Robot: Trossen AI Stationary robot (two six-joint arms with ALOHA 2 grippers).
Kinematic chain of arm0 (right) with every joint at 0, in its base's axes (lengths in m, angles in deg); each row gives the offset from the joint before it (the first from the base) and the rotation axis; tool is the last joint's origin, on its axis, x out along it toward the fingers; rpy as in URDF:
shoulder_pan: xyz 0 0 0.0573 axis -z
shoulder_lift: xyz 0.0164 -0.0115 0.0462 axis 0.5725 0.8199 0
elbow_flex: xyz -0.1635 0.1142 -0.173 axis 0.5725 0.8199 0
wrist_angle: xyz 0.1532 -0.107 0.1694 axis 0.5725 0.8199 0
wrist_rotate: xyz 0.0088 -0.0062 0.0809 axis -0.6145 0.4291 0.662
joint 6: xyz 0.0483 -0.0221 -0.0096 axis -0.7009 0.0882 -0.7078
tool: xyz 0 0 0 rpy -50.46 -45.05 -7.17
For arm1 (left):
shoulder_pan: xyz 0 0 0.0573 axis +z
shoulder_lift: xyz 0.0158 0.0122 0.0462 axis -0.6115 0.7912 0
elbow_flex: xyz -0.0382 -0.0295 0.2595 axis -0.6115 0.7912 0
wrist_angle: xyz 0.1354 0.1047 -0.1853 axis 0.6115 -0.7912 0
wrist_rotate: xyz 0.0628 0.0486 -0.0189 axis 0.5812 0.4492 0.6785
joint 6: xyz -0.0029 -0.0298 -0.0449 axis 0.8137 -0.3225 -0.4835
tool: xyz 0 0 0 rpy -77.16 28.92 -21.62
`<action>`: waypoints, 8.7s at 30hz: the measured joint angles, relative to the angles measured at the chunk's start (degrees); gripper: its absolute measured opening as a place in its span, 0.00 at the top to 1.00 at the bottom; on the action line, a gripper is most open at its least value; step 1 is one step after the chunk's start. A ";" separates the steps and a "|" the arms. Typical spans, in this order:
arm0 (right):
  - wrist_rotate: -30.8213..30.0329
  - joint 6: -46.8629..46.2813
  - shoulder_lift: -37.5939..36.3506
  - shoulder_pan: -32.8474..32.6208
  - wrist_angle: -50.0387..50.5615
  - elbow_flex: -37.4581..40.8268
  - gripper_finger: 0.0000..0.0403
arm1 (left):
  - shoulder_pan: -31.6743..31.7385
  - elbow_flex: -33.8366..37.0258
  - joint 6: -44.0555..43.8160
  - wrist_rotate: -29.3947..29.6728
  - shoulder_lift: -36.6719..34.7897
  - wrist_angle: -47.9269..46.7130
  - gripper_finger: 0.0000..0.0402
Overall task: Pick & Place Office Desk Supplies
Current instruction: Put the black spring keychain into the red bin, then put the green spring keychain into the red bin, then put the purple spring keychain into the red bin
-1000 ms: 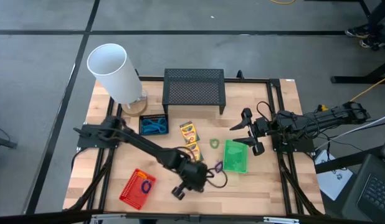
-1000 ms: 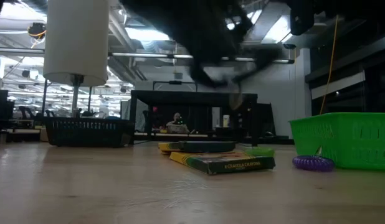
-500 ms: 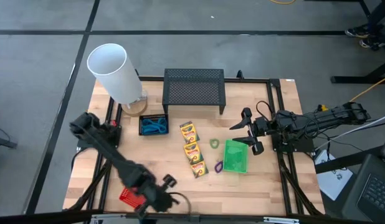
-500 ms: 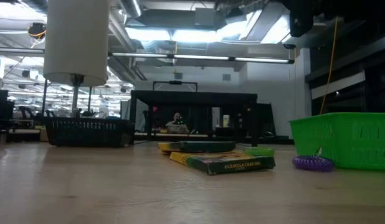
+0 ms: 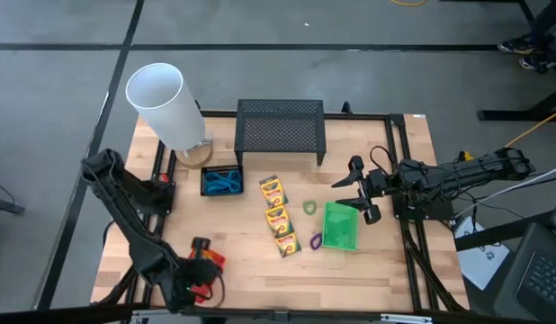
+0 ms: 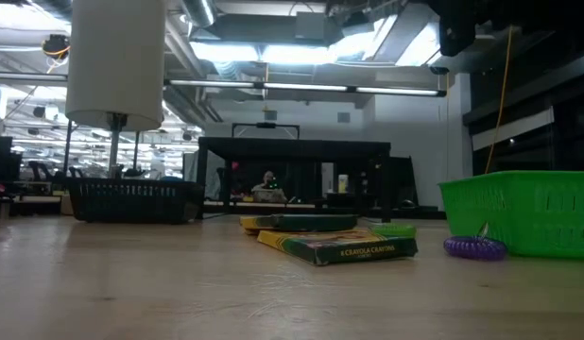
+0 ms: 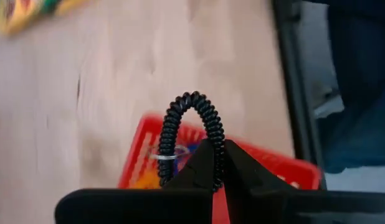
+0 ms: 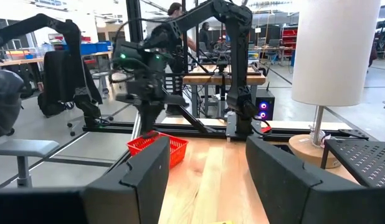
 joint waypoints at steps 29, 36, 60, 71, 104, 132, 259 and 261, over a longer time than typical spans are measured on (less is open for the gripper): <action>-0.02 -0.50 0.00 0.02 0.00 0.00 0.47 | -5.38 20.62 -28.49 0.07 -1.78 18.78 0.73; -0.02 -0.50 0.00 0.02 0.00 0.00 0.47 | -5.38 20.57 -26.83 0.78 -1.76 21.55 0.61; -0.38 -0.90 0.00 1.49 0.04 -0.02 0.47 | 25.29 20.51 24.33 -2.56 -8.69 40.93 0.58; 0.24 -1.09 0.05 1.46 1.09 -0.02 0.47 | 42.01 20.51 33.82 -15.22 -4.88 52.74 0.58; 3.19 -2.59 -4.24 1.44 4.60 -0.02 0.47 | 49.05 -10.85 59.51 -20.81 33.13 52.08 0.58; 3.04 -2.50 -4.24 1.44 4.81 -0.02 0.47 | 54.20 -11.93 57.93 -23.47 38.02 44.98 0.58; 1.05 -2.60 -4.21 1.51 6.04 0.00 0.47 | -3.17 19.15 -10.90 2.99 -5.44 28.35 0.59; 1.05 -2.58 -4.21 1.51 6.05 0.00 0.47 | -2.08 19.15 -5.81 5.56 -6.98 29.97 0.59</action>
